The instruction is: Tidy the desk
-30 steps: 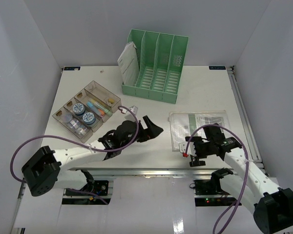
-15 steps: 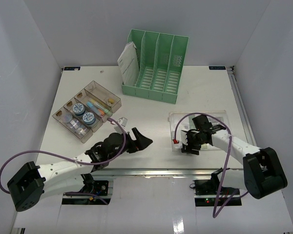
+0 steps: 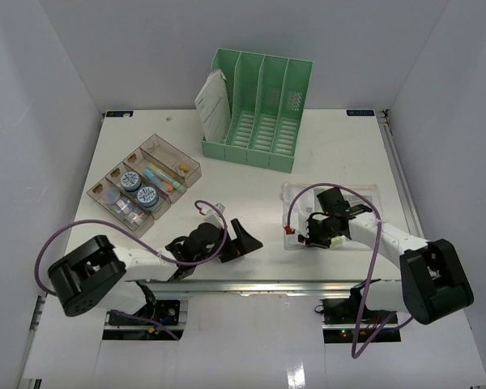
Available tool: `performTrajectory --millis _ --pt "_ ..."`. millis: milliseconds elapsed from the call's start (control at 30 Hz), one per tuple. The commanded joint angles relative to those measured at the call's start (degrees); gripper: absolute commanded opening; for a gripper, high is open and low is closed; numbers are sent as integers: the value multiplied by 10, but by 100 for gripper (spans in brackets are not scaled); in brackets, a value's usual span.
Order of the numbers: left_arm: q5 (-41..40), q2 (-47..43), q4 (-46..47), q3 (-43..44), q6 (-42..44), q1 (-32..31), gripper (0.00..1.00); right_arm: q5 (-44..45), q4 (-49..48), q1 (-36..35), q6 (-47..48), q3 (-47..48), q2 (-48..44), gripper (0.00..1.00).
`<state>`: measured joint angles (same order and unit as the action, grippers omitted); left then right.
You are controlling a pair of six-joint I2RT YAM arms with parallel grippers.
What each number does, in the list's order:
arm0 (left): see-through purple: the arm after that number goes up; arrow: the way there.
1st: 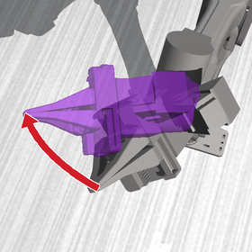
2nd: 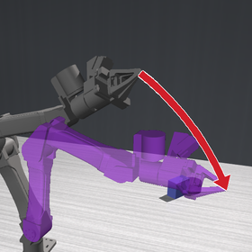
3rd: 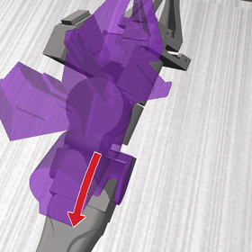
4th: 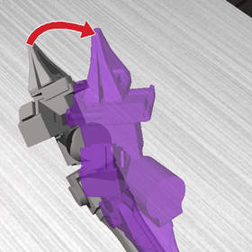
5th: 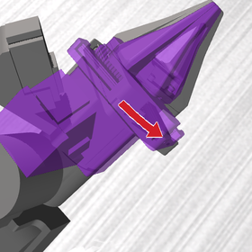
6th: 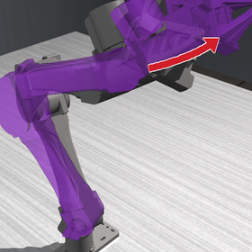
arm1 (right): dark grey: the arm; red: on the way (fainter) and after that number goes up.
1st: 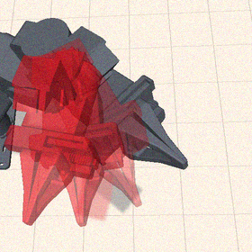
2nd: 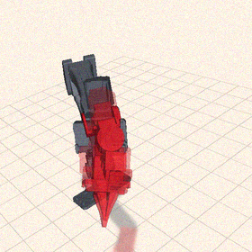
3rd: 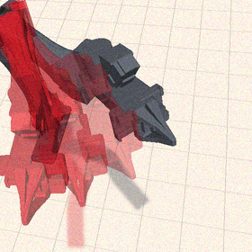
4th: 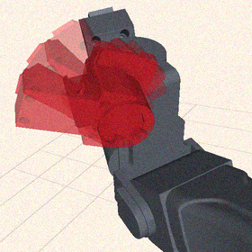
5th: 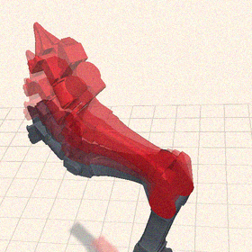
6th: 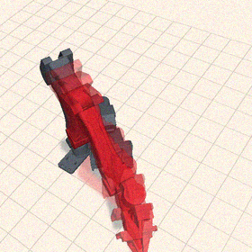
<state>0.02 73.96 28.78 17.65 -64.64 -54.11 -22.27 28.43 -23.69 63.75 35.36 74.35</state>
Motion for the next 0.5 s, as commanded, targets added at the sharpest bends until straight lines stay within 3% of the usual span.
performTrajectory --millis 0,200,467 --pt "46 82 100 62 -46 1 98 -22 16 -2 -25 -18 -42 15" --pt "78 204 145 129 -87 1 98 -65 43 -2 -33 -12 -112 14" --pt "112 304 171 198 -132 -3 98 -110 48 -3 -49 -9 -137 14"
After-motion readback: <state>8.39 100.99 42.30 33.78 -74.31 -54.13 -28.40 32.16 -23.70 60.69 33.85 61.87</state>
